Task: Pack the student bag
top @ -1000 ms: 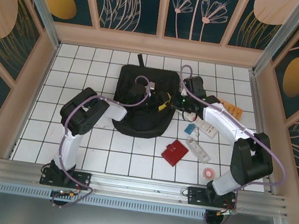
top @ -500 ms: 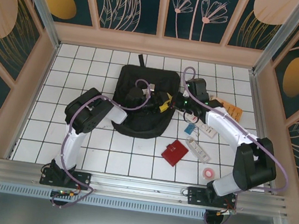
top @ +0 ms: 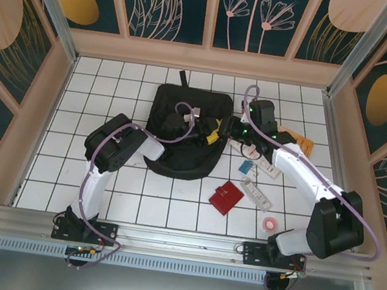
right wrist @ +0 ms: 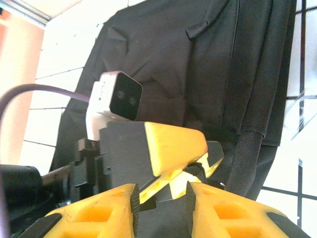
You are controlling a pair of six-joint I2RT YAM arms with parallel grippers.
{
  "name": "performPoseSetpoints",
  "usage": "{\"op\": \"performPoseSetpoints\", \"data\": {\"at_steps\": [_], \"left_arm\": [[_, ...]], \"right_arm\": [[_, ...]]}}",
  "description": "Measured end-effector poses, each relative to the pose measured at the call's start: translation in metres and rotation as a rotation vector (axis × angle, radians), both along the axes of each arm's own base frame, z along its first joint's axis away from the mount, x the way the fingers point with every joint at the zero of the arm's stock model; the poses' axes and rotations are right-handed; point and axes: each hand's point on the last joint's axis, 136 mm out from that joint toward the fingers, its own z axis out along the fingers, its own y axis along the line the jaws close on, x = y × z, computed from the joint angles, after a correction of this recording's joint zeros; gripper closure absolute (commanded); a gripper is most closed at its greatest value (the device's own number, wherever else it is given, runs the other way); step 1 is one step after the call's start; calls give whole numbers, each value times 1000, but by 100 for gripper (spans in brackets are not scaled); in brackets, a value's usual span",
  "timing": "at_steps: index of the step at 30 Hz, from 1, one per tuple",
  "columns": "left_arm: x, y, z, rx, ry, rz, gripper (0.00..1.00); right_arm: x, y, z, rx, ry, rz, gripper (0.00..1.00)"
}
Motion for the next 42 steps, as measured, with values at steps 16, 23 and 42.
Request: {"op": "performPoseSetpoints", "data": {"at_steps": [16,23,42], "left_arm": [[0,0,6,-16,-21,0,44],[-1,-1,15,-47,-50,-8,44],[-12,4,-24,78,-8,-26,75]], "right_arm": [[2,-19,2,1,-2,-43,66],[4,-22,2,-3,-5,-48,66],[7,-28,-11,-25,27,-81,73]]}}
